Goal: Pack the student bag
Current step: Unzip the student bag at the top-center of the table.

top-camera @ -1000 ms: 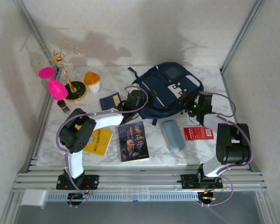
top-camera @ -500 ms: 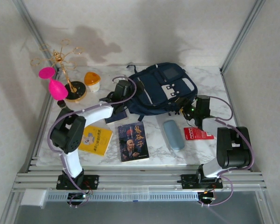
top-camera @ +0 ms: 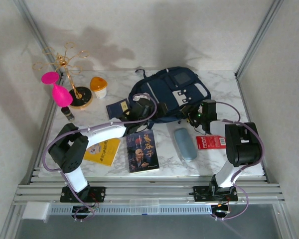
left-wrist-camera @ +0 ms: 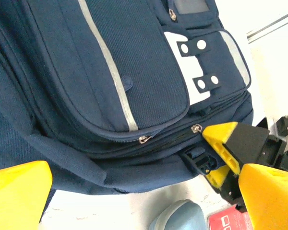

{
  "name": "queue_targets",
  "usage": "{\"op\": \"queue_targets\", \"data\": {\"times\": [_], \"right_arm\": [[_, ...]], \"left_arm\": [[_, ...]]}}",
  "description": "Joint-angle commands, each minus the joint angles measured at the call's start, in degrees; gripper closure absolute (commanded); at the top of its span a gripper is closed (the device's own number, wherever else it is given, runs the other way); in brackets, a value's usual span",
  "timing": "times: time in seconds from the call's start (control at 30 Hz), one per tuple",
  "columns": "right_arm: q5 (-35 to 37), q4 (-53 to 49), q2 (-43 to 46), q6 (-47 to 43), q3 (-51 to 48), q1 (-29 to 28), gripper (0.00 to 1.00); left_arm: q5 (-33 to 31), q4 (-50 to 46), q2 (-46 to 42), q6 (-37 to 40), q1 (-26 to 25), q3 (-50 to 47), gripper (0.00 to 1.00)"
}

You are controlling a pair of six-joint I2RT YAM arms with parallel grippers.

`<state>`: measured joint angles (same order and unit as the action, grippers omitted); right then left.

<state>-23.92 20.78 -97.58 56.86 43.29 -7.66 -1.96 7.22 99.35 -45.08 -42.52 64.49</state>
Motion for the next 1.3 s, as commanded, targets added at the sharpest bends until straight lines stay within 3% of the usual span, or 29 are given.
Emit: {"op": "queue_targets", "data": {"times": [0.0,0.07,0.23,0.33,0.47,0.63,0.77,0.97,1.17,1.27], "right_arm": [[-1.70,4.70,-0.54,2.85,1.72,-0.08,0.67],[-1.83,6.04,0.70,4.67,0.85,-0.24,0.79],[-5.07,9.99,3.71,9.70,-0.05,-0.56,0.88],[-5.63,11.08,5.35,12.30,0.19,-1.03,0.89],[-5.36,9.65,7.58,13.94,1.95,-1.99,0.88],[-4.56,9.10,9.69,15.62,2.99,-2.77,0.89],[-2.76,7.55,10.83,15.43,4.32,-3.61,0.89],[-2.17,7.10,11.88,15.32,4.51,-4.00,0.89],[-1.95,6.65,12.66,15.04,4.04,-3.94,0.89],[-1.99,5.93,12.65,14.59,4.35,-3.99,0.89]], "left_arm": [[0.69,-2.39,-1.96,-1.07,-2.08,-1.10,0.01],[1.25,-2.08,-2.21,-0.98,-3.57,-1.94,0.04],[3.53,2.89,-1.57,1.80,-7.05,-4.40,0.14],[5.93,9.63,-0.51,6.68,-8.79,-6.10,0.24],[2.93,15.31,1.87,13.77,-10.81,-6.46,0.29],[-0.70,18.01,7.38,15.84,-11.72,-3.34,0.33],[-9.24,20.30,11.35,16.00,-12.40,-1.30,0.37],[-16.84,22.68,16.86,17.81,-12.54,3.31,0.38],[-18.96,27.38,18.78,20.26,-11.81,4.30,0.39],[-18.43,28.33,19.87,20.85,-11.03,4.94,0.44]]}}
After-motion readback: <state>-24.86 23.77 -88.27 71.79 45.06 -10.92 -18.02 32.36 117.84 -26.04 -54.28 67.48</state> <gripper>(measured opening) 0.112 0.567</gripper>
